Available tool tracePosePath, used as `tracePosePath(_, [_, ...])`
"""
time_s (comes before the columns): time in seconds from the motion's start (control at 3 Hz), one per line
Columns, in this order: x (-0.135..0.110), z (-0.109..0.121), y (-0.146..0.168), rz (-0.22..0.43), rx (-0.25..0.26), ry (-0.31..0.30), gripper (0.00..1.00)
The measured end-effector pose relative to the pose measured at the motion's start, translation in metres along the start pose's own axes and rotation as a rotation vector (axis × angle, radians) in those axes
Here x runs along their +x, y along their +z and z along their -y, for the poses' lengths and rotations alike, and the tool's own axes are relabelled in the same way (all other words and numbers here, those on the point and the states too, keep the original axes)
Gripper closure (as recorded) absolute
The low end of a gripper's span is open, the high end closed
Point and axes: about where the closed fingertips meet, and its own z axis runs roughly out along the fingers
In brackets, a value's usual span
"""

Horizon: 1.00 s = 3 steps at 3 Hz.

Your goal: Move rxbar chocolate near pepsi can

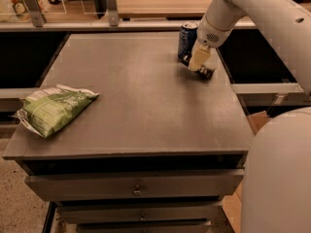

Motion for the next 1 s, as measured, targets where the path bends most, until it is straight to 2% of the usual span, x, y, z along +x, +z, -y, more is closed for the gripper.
tracePosePath(0.33, [-0.0001,0.0053,-0.0009,-0.006,0.007,0.077,0.0])
tracePosePath(0.67, [0.0082,0.0092,-0.0065,-0.045,0.028,0.141,0.0])
tracePosePath(1.0, [0.0083,0.0092,-0.0063,-0.046,0.028,0.142,0.0])
